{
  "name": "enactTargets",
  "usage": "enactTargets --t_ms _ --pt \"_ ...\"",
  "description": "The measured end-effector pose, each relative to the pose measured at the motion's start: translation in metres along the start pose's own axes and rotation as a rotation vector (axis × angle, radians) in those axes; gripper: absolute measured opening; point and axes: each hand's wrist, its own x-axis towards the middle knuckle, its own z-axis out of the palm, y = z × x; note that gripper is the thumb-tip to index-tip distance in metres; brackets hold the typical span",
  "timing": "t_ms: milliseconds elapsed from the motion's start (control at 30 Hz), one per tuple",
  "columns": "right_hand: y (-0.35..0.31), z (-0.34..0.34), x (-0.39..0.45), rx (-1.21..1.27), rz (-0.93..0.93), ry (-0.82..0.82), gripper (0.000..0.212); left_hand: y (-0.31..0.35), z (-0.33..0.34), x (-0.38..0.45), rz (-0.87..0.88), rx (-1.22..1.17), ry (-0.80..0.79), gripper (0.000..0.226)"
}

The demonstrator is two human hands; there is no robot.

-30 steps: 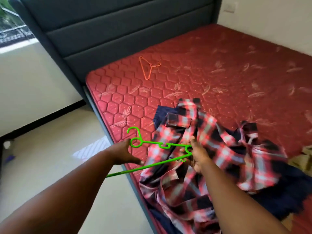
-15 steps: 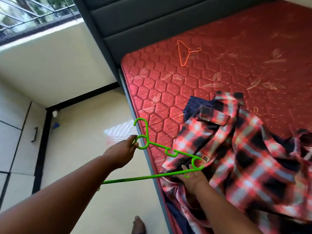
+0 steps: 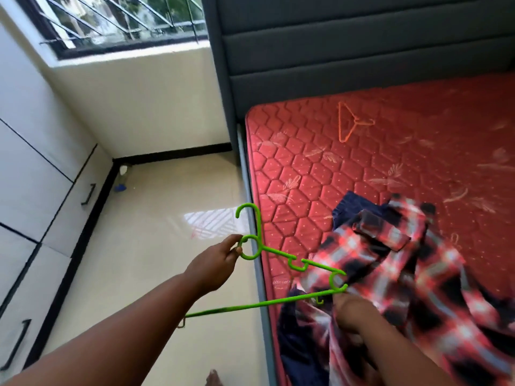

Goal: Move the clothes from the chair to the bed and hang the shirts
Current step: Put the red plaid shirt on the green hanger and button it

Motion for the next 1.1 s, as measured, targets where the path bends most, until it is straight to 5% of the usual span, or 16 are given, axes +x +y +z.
enactTargets --t_ms 133,267,367,567,733,967,1100 --pt "-0.008 -0.091 -0.027 -0.084 0.086 0.111 0.04 0.007 -0.025 -0.007 0.022 -0.188 0.131 0.026" --pt "-0.019 -0.173 -0.067 -0.01 0.149 0.179 0.075 0.021 -0.06 -0.006 0.085 -0.387 0.306 0.024" --pt "-0.042 -0.221 -0.111 0.133 0.218 0.071 0.03 0.035 -0.085 -0.007 0.175 -0.484 0.367 0.024" --pt "-0.109 -0.302 -0.157 1.113 0.199 0.706 0.042 0.037 -0.15 -0.017 0.327 -0.692 0.449 0.03" --pt "-0.216 -0.37 -0.2 1.681 -0.124 0.746 0.046 0.002 -0.227 -0.036 0.397 -0.77 0.59 0.044" --pt "-0.348 -0.432 -0.266 1.031 -0.299 0.888 0.022 -0.071 -0.325 -0.051 0.365 -0.75 0.896 0.016" --pt "-0.377 -0.442 -0.29 0.296 -0.015 1.203 0.031 -0.097 -0.357 -0.07 0.414 -0.62 1.009 0.021"
